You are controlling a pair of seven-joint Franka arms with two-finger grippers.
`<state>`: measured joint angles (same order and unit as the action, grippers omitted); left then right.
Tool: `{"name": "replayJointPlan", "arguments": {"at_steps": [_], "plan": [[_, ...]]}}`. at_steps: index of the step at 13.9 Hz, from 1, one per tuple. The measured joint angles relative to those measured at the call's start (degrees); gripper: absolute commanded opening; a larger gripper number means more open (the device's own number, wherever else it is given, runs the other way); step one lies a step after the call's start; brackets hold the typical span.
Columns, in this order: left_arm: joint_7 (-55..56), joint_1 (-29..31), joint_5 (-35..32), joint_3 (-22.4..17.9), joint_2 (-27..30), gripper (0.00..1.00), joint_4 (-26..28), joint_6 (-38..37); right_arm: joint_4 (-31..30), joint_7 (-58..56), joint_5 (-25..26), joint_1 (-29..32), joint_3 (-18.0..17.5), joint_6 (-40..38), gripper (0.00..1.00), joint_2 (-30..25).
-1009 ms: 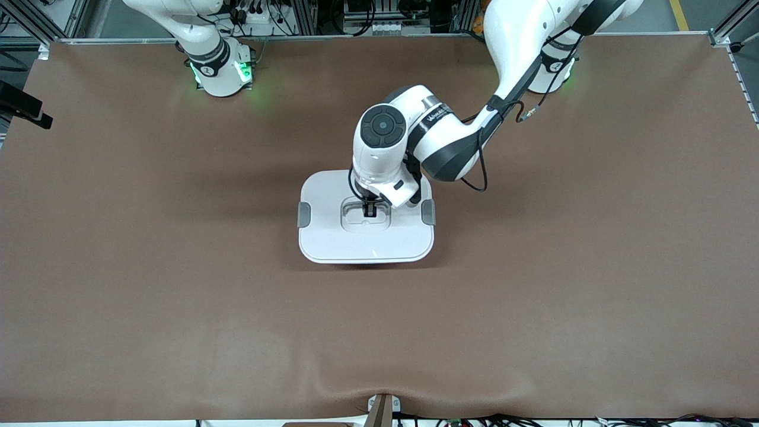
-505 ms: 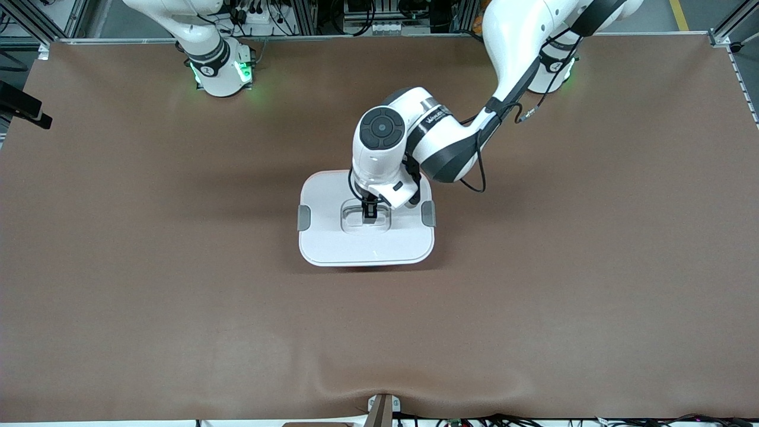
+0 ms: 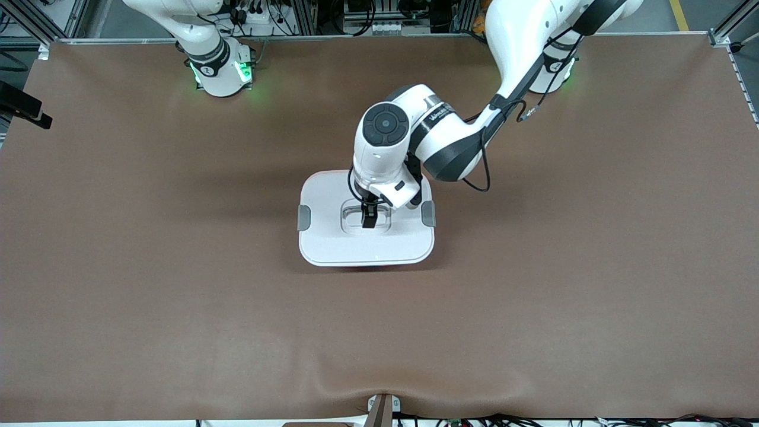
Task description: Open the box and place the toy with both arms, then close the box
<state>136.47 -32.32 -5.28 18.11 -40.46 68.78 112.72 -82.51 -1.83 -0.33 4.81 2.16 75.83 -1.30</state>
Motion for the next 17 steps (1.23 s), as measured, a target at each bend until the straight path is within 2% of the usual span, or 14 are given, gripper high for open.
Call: {"name": "replayJointPlan", "arguments": {"at_steps": [5, 12, 14, 17], "plan": [[-15.8, 5.6, -0.2, -0.6, 5.4, 1.00, -0.2, -3.7, 0.0, 0.0, 0.0, 0.0, 0.0, 0.0, 1.00, 0.0], [-45.2, 23.3, 1.0, -0.3, 15.6, 1.00, -0.3, -14.4, 0.0, 0.0, 0.0, 0.0, 0.0, 0.0, 1.00, 0.0], [-51.1, 25.6, 1.4, -0.2, 17.8, 1.00, -0.1, -16.4, 0.0, 0.0, 0.0, 0.0, 0.0, 0.0, 1.00, 0.0], [-57.2, 26.0, 1.4, -0.2, 21.1, 1.00, 1.9, -17.6, 0.0, 0.0, 0.0, 0.0, 0.0, 0.0, 1.00, 0.0]]}}
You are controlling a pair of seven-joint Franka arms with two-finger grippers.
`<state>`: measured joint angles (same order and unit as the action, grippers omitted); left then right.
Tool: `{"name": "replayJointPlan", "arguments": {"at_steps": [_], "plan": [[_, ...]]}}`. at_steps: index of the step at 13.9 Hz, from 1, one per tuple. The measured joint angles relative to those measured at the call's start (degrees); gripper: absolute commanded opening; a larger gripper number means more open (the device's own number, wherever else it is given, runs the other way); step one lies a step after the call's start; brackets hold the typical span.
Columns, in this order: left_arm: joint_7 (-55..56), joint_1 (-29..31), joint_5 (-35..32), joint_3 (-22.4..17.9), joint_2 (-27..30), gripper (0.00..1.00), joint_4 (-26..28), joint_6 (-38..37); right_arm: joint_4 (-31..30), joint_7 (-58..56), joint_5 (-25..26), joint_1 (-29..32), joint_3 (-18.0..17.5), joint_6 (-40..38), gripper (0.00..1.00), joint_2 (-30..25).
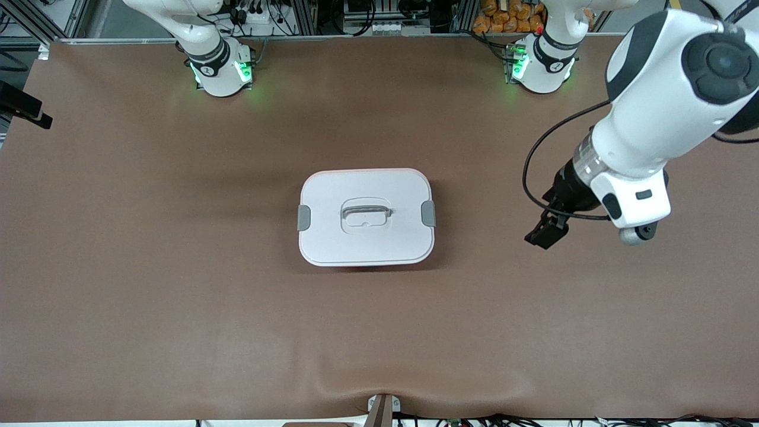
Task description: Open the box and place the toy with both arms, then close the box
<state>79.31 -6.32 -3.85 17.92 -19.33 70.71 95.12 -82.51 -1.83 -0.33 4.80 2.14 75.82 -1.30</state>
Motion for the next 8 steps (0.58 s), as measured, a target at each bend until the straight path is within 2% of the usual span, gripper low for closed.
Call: {"name": "replayJointPlan", "arguments": {"at_steps": [4, 8], "plan": [[-10.9, 0.7, 1.0, -0.9, 7.1, 1.00, 7.4, -0.6, 0.0, 0.0, 0.0, 0.0, 0.0, 0.0, 1.00, 0.0], [-26.6, 1.1, 2.4, -5.9, 15.4, 1.00, 16.8, -0.7, 0.0, 0.0, 0.0, 0.0, 0.0, 0.0, 1.00, 0.0]]}}
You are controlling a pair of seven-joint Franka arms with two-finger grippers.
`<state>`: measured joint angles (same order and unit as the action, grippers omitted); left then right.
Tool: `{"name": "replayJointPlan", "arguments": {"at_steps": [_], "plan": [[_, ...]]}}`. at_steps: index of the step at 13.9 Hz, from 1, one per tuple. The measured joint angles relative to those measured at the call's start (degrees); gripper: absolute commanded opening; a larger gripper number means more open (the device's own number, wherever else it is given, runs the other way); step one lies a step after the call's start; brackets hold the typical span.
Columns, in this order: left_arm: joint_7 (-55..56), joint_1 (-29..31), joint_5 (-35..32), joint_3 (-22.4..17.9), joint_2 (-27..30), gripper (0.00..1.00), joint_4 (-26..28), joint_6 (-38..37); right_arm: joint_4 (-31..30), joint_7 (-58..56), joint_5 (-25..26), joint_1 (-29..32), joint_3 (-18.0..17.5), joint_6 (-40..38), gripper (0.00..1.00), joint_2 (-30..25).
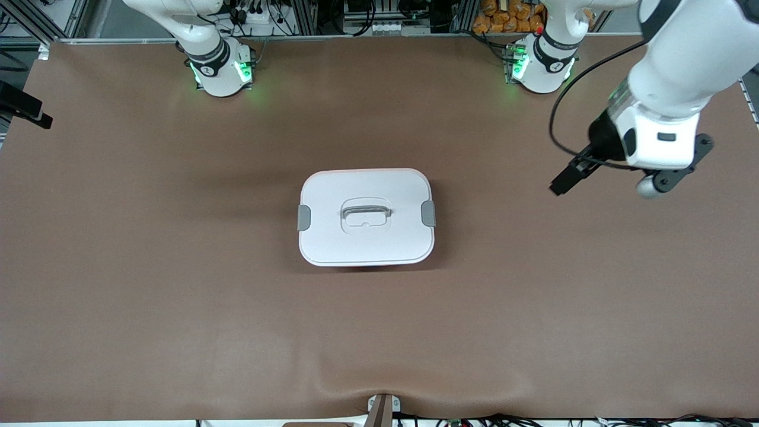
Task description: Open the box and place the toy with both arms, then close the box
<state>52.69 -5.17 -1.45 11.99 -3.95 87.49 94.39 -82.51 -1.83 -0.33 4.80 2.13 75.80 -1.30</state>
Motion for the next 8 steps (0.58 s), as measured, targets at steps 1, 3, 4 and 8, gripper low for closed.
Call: {"name": "replayJointPlan", "arguments": {"at_steps": [1, 3, 4, 8], "plan": [[-4.6, 0.2, 0.2, -1.2, 1.7, 1.00, 2.0, -0.3, 0.0, 0.0, 0.0, 0.0, 0.0, 0.0, 1.00, 0.0], [-14.0, 0.7, 0.3, -2.6, 3.6, 1.00, 4.6, -2.2, 0.0, 0.0, 0.0, 0.0, 0.0, 0.0, 1.00, 0.0], [-18.1, 1.2, 0.3, -3.1, 3.9, 1.00, 5.2, -2.6, 0.0, 0.0, 0.0, 0.0, 0.0, 0.0, 1.00, 0.0], [-33.5, 2.3, 0.3, -5.6, 4.0, 1.00, 5.7, -3.4, 0.0, 0.0, 0.1, 0.0, 0.0, 0.0, 1.00, 0.0]]}}
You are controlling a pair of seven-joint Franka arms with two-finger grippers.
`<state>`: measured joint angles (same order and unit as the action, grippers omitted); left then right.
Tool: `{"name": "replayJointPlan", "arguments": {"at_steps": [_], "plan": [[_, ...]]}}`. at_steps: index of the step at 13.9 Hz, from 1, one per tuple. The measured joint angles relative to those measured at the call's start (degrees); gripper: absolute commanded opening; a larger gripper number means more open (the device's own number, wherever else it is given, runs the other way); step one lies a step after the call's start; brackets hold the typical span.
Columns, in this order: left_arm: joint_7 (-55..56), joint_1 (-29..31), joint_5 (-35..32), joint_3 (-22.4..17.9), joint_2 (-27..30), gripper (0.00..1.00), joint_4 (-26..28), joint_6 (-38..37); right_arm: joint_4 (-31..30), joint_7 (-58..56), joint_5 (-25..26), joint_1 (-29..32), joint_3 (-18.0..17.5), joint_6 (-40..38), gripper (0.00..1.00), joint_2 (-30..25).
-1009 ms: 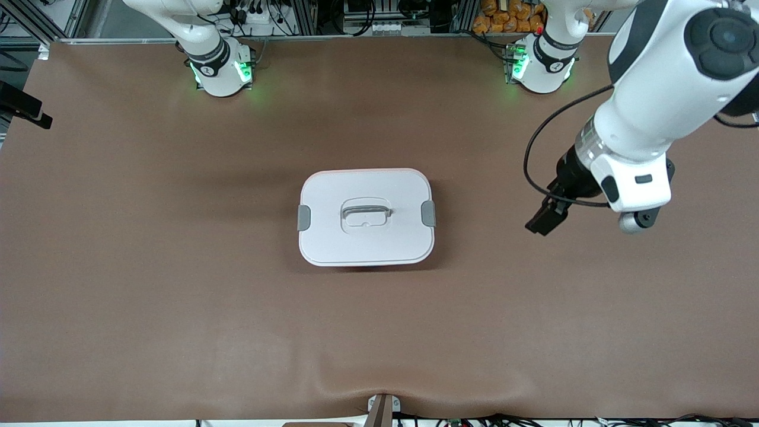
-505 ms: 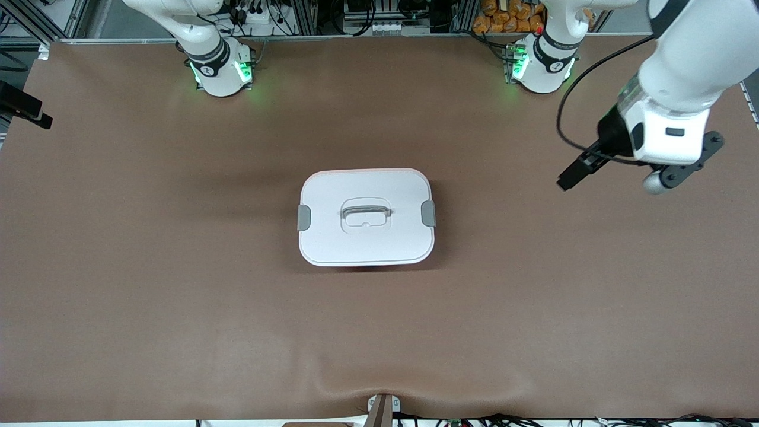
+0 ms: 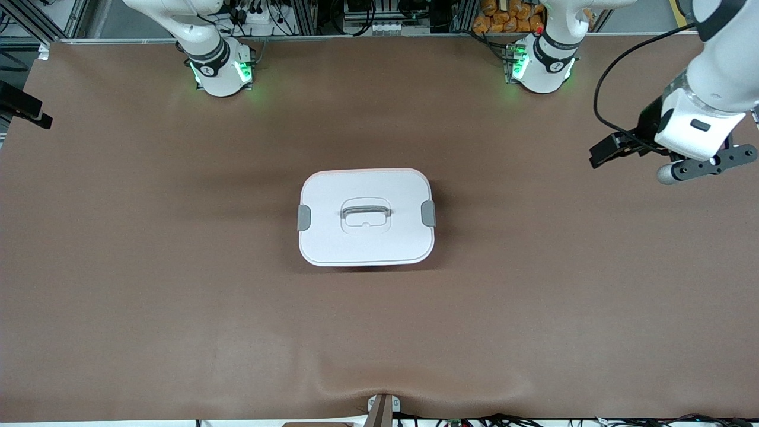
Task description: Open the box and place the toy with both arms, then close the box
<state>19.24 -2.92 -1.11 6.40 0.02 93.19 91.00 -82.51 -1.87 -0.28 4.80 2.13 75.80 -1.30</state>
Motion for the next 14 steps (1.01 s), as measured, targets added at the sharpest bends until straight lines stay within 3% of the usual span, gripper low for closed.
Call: {"name": "replayJointPlan", "arguments": {"at_steps": [7, 14], "plan": [[-18.2, 0.3, -4.2, -0.8, 0.3, 1.00, -0.9, -3.6, 0.0, -0.2, 0.5, 0.0, -0.1, 0.0, 1.00, 0.0], [-19.6, 2.6, -1.1, -0.8, -0.1, 1.00, -6.6, -8.6, 0.0, -0.7, 0.5, -0.1, -0.3, 0.0, 1.00, 0.0]]}}
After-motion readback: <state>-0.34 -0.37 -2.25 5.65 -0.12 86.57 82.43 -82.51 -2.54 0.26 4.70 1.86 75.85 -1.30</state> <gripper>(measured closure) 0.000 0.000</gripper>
